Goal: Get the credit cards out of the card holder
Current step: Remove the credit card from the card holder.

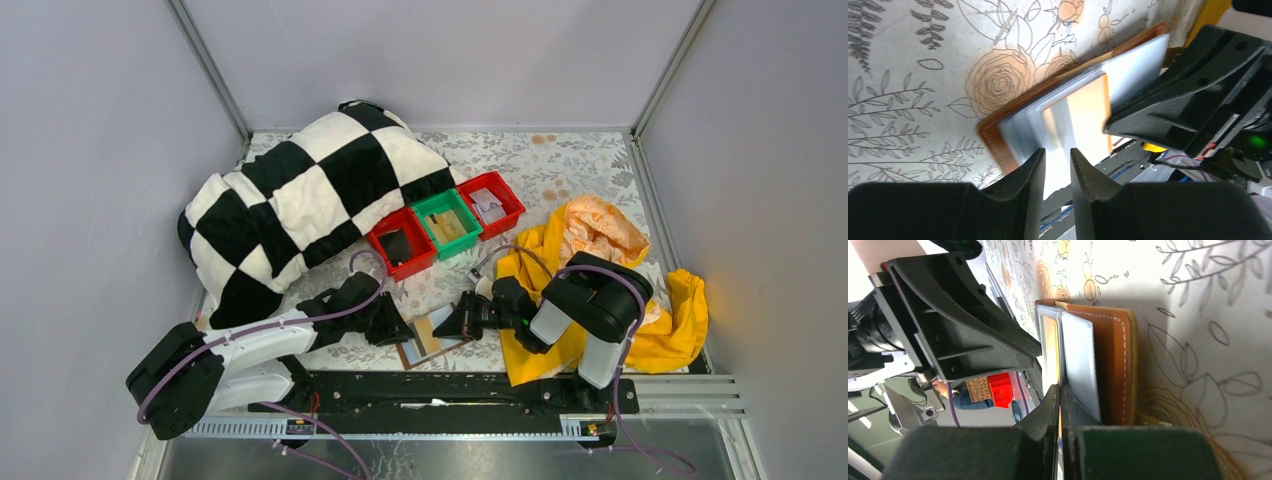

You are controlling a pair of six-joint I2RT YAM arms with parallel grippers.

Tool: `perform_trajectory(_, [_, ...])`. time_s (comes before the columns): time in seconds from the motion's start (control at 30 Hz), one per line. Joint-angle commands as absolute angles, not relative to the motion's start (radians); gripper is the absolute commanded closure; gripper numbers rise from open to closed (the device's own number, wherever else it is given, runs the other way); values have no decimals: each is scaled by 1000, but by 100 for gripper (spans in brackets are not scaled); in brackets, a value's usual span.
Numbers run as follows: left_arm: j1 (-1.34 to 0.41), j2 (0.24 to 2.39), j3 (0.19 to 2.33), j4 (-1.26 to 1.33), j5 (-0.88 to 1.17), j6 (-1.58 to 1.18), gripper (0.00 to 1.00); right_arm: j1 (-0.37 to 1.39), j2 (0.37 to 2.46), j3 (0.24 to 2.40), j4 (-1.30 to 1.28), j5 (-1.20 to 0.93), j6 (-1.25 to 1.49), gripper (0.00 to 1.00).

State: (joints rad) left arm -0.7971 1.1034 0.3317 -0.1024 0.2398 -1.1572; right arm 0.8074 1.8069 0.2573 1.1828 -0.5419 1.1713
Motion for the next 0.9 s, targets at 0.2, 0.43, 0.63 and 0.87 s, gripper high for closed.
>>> perform_trajectory(0.2, [-800, 1142, 337, -212, 184, -1102, 72, 744, 1767, 205, 1223, -555, 1147, 100])
perform_trajectory(0.43, [-802, 1116, 379, -211, 186, -1082, 71, 744, 1653, 250, 948, -516, 1019, 100])
perform_trajectory(0.63, [-823, 1025, 476, -239, 117, -1011, 66, 748, 1598, 294, 814, -491, 960, 100])
perform_trajectory(0.87, [-855, 1094, 449, -74, 192, -1050, 64, 797, 1625, 287, 876, -423, 1041, 100])
